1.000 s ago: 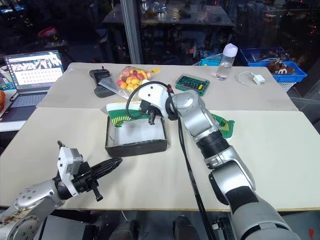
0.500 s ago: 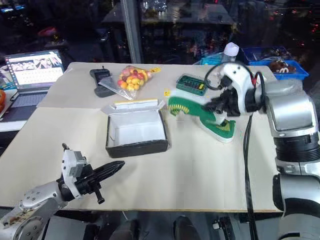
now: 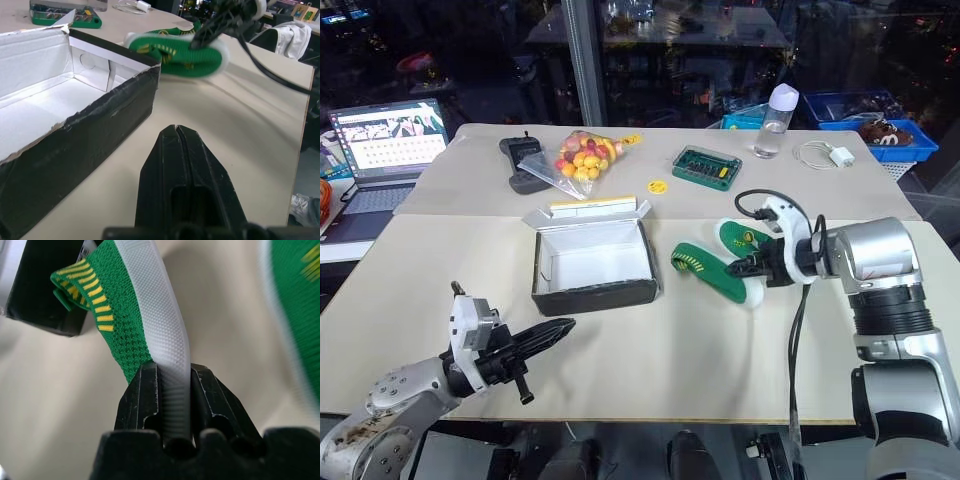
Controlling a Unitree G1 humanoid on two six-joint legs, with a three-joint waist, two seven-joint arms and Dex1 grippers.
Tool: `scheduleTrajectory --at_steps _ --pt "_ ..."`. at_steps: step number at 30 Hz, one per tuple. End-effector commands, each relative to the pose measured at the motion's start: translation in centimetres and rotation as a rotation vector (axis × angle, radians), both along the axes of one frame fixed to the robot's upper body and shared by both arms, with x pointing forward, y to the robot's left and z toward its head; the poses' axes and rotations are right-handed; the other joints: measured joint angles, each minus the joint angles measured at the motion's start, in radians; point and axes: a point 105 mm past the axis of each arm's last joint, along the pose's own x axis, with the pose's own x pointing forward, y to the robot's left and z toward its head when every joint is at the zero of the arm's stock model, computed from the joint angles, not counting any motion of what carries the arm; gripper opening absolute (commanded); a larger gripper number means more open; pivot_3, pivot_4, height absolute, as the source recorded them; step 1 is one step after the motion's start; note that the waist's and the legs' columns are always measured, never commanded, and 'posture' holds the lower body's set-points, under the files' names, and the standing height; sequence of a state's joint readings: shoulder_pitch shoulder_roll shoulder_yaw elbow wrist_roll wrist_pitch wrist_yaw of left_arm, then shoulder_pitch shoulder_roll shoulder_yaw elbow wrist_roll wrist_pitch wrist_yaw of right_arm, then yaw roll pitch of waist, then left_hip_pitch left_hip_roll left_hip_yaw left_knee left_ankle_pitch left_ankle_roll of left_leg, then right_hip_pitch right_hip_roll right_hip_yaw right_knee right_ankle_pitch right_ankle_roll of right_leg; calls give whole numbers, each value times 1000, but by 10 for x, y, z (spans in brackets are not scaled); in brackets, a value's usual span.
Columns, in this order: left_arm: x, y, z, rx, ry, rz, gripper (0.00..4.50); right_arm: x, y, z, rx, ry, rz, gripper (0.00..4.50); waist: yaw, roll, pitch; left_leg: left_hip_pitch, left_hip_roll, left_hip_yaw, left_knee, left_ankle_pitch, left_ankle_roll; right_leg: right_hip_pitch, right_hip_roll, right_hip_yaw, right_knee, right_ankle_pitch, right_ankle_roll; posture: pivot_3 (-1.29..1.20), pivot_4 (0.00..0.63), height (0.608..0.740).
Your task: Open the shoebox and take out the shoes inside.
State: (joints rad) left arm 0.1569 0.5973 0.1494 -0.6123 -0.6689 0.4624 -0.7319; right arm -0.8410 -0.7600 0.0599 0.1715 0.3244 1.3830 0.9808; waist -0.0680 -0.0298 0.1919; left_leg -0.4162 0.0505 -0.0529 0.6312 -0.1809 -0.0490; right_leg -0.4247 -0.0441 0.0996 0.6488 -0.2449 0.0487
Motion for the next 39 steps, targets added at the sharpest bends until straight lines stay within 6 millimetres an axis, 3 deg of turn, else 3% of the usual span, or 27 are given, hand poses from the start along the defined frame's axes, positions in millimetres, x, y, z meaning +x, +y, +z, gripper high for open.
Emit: scheduleTrajectory --at_steps 1,5,6,10,13,16,19,23,26,30,33,36,39 --pt "-3 -4 9 2 -34 -17 0 0 -8 -8 -23 0 -47 516 -1 0 0 0 0 0 0 0 0 0 0 0 0 0 0 0 150 715" --pt "-3 -5 9 1 -32 -11 0 8 -23 -19 -116 -41 -103 2126 -1 -3 -2 2 0 0 2 0 0 3 0 0 0 0 0 0 150 715" --pt "-3 -5 8 1 -32 -11 0 10 -24 -19 -131 -57 -106 2261 -1 -3 -2 2 0 0 2 0 0 3 0 0 0 0 0 0 150 715" --pt "-4 -3 6 0 -26 -8 0 22 -33 -14 -284 -197 -96 3585 -2 -3 -2 2 0 0 4 0 0 3 0 0 0 1 0 0 150 715" --pt "-4 -2 3 0 -22 -8 0 28 -35 -6 -328 -266 -95 3585 -2 -3 -2 1 0 0 4 0 0 3 0 0 0 1 0 0 150 715" --pt "-6 1 0 0 -16 -8 0 35 -47 15 -447 -386 -102 3585 -3 -2 -1 1 0 0 4 0 0 2 0 1 0 1 1 0 150 715" --pt "-6 2 -2 1 -14 -10 0 32 -44 31 -470 -438 -65 3585 -1 -2 -1 0 0 0 3 0 0 1 0 1 0 1 1 0 150 715" --pt "-6 4 -4 1 -17 -9 0 19 -36 41 -478 -442 14 3585 0 -2 -1 0 0 0 3 0 0 1 0 1 0 1 1 0 150 715" --pt "-3 14 -5 5 -24 27 0 -8 -19 63 -391 -427 142 3585 0 -1 0 0 0 0 3 0 0 1 0 1 0 1 1 0 150 715" --pt "0 38 -17 35 -7 118 0 -43 -9 78 -339 -419 263 3585 2 0 0 0 0 0 2 0 0 0 0 0 0 1 1 0 150 715" --pt "1 63 -29 71 6 229 0 -56 -9 82 -290 -441 240 3585 2 -1 -1 0 0 1 2 0 0 1 0 0 -1 0 0 0 150 715" --pt "13 98 -30 70 -16 469 0 -46 -26 79 -310 -513 5 3585 3 -3 -2 0 0 1 3 0 0 1 0 1 -1 -1 -3 0 150 715" --pt "33 129 -17 6 -78 746 0 -39 -41 76 -389 -672 -214 3585 9 -3 -2 0 0 0 7 0 0 1 0 0 0 -1 -4 0 150 715"
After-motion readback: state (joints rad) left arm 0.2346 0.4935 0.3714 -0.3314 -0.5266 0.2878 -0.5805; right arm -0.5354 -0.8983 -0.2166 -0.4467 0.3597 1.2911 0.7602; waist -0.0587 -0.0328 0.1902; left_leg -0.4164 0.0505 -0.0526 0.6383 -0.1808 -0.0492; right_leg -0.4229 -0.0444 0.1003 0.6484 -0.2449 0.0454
